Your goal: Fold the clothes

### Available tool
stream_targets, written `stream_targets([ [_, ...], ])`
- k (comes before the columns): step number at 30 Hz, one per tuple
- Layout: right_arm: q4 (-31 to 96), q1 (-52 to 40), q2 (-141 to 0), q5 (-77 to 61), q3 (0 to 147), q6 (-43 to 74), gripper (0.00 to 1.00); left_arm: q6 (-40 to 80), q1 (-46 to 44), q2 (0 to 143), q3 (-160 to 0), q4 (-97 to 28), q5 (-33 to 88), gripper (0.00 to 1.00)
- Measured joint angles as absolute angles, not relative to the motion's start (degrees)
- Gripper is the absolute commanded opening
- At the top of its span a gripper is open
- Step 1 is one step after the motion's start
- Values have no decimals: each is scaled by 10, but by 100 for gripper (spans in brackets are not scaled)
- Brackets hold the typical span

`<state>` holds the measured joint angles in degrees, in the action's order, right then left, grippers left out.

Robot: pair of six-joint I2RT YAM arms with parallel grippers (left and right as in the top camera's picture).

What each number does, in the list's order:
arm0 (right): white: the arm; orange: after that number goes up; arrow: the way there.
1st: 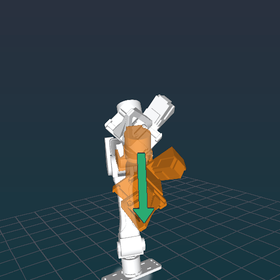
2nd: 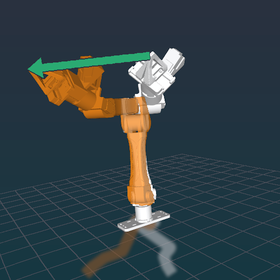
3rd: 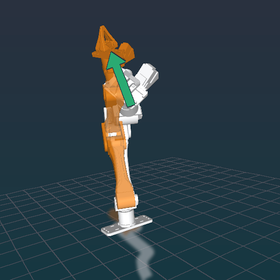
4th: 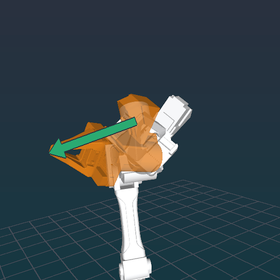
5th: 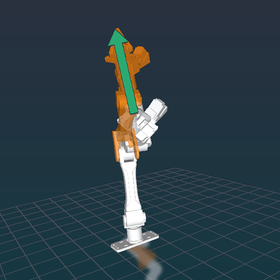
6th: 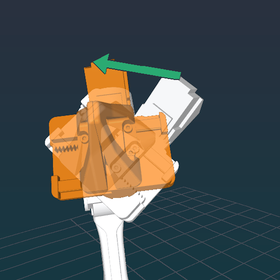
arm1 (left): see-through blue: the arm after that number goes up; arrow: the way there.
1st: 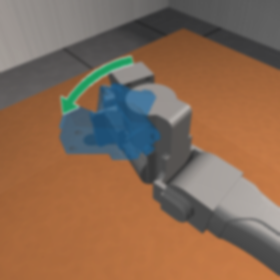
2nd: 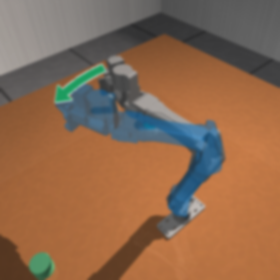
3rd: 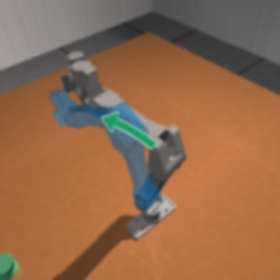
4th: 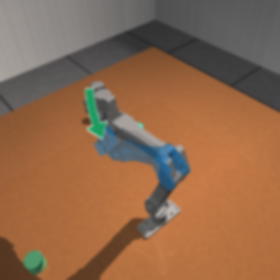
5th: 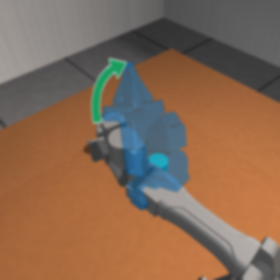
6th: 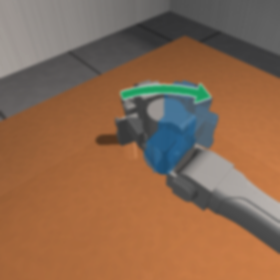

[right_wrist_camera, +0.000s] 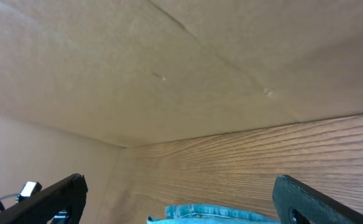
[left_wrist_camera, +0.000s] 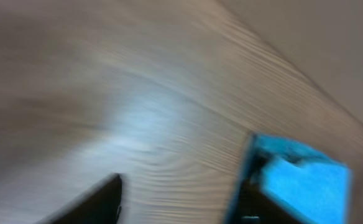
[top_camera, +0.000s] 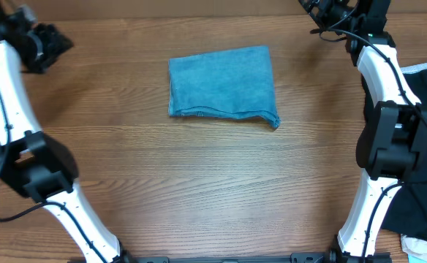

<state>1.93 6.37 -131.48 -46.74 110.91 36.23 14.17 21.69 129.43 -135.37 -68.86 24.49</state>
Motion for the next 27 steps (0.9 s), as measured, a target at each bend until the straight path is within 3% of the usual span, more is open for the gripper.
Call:
stream_targets([
  [4,22,63,-1315,-468,1109,362,100,131,52,1295,-1354,-636,253,4],
  [6,22,63,-1315,-471,1109,362,100,131,-76,1302,-1354,-583,198,4],
  [11,22,63,-1315,-472,1109,362,100,129,-228,1345,-1354,-520,65,4],
  [17,22,63,-1315,-472,1109,362,100,130,-221,1425,-1354,-514,-10,4],
  [27,22,63,-1315,-472,1109,362,100,136,-102,1488,-1359,-535,28,4],
])
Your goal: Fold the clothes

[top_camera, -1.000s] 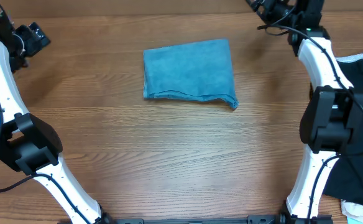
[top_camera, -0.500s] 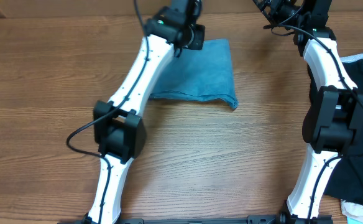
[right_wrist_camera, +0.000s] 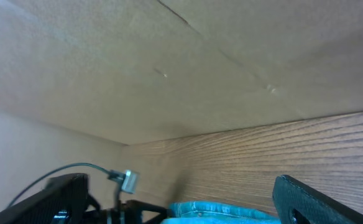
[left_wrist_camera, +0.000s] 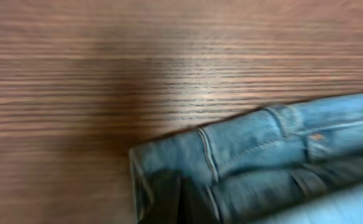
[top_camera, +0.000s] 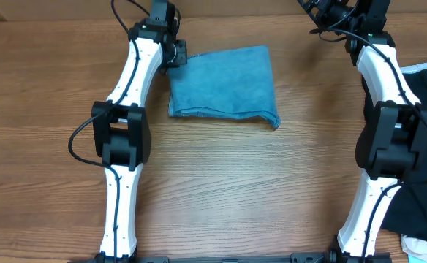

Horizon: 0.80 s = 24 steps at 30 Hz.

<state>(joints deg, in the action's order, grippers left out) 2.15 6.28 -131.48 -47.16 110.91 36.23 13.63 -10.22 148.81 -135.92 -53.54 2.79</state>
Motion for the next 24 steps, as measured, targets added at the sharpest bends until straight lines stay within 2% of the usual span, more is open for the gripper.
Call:
stream_targets([
  [4,22,63,-1315,-472,1109,362,100,131,-102,1503,-1371,-538,15,4],
  [9,22,63,-1315,-472,1109,362,100,124,-105,1486,-1439,-613,-13,4],
  [13,21,63,-1315,-472,1109,362,100,125,-105,1387,-1475,-757,47,4],
  [16,22,63,-1315,-472,1109,362,100,117,-108,1370,-1475,-853,95,4],
  [20,22,63,-1315,-472,1109,362,100,76,-109,1386,-1416,-893,207,4],
  [24,22,63,-1315,-472,1109,362,100,62,-114,1392,-1315,-874,247,4],
])
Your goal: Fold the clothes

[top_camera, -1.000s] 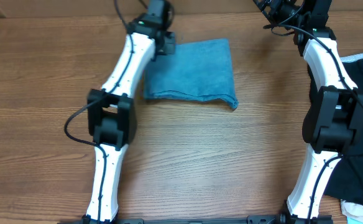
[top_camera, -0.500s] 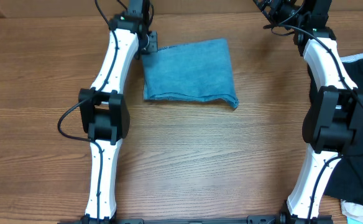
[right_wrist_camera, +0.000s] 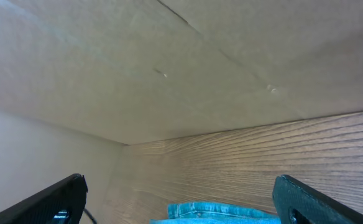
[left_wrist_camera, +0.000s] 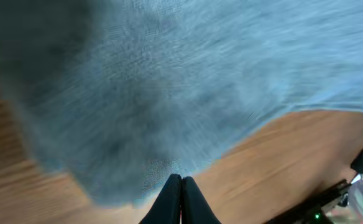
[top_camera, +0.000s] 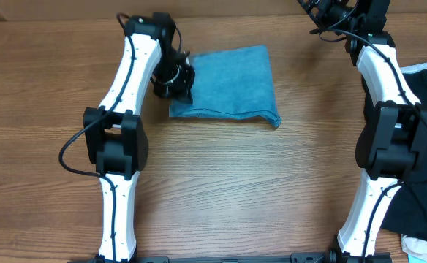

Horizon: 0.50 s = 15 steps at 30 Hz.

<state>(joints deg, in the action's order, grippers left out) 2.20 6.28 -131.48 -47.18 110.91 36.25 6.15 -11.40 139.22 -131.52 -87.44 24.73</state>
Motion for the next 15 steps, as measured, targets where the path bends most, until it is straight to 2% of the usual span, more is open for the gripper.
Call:
stream_targets([
  [7,22,63,-1315,-472,1109,362,100,58,-107,1395,-1148,-764,281,4],
  [10,22,63,-1315,-472,1109,362,100,60,-104,1393,-1133,-741,282,4],
  [13,22,63,-1315,-472,1109,363,100,88,-93,1402,-1221,-802,260,4],
  [15,22,63,-1315,-472,1109,363,100,95,-90,1407,-1358,-845,261,4],
])
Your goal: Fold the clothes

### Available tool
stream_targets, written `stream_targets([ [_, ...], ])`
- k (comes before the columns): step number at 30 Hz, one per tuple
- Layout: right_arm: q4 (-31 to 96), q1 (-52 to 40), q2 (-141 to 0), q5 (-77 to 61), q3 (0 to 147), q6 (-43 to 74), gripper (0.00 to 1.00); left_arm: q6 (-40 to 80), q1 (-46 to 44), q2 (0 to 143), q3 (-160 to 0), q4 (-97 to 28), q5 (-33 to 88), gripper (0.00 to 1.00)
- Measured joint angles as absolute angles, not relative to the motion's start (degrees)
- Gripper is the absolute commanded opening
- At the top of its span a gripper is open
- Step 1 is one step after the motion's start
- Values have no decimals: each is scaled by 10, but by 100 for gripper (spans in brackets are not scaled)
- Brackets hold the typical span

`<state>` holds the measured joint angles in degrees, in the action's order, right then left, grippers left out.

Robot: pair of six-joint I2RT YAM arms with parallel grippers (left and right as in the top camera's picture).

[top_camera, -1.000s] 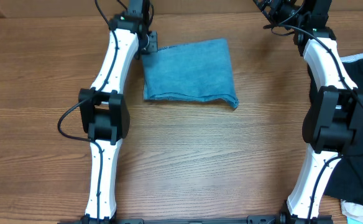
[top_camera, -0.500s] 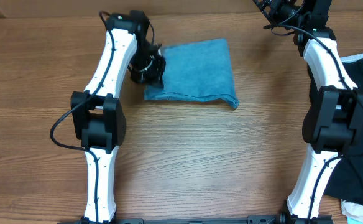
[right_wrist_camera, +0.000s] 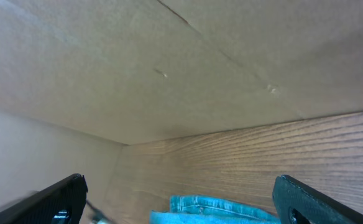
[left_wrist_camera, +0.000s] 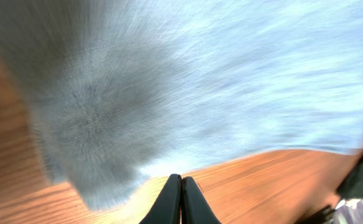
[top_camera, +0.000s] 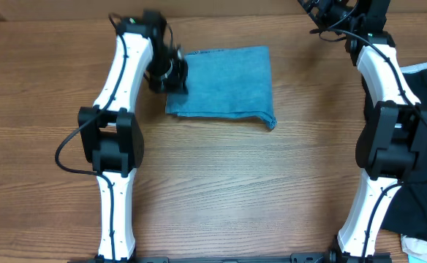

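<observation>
A folded piece of blue denim (top_camera: 228,80) lies flat at the back middle of the wooden table (top_camera: 213,190). My left gripper (top_camera: 168,75) is at its left edge, low over the cloth. In the left wrist view the gripper (left_wrist_camera: 181,190) is shut, finger against finger, with nothing between, and blurred denim (left_wrist_camera: 200,81) fills the view ahead of the tips. My right gripper (top_camera: 322,13) hangs at the back right, away from the cloth. Its fingers (right_wrist_camera: 51,199) stand wide open, and the denim's far edge (right_wrist_camera: 225,208) shows low between them.
A black garment lies at the table's right edge, and something white (top_camera: 425,252) shows at the bottom right corner. A cardboard wall (right_wrist_camera: 169,62) stands behind the table.
My left gripper has moved a little toward the back and left along the denim's left edge, still shut. The denim lies slightly further left. The right arm has not moved.
My left arm was first at the far left of the table, away from the denim. It was then at the denim's back left corner, then shut at its left edge. The folded denim has only shifted slightly left. The right gripper stayed open at the back right.
</observation>
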<state>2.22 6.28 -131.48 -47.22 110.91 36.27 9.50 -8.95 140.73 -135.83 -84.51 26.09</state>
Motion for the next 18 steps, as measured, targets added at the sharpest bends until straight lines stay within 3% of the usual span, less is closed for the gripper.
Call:
stream_targets([
  [4,22,63,-1315,-472,1109,362,100,108,-123,1400,-1508,-838,338,4],
  [13,22,63,-1315,-472,1109,362,100,136,-285,1422,-1508,-694,408,4],
  [18,22,63,-1315,-472,1109,362,100,142,-315,1468,-1508,-693,419,4],
])
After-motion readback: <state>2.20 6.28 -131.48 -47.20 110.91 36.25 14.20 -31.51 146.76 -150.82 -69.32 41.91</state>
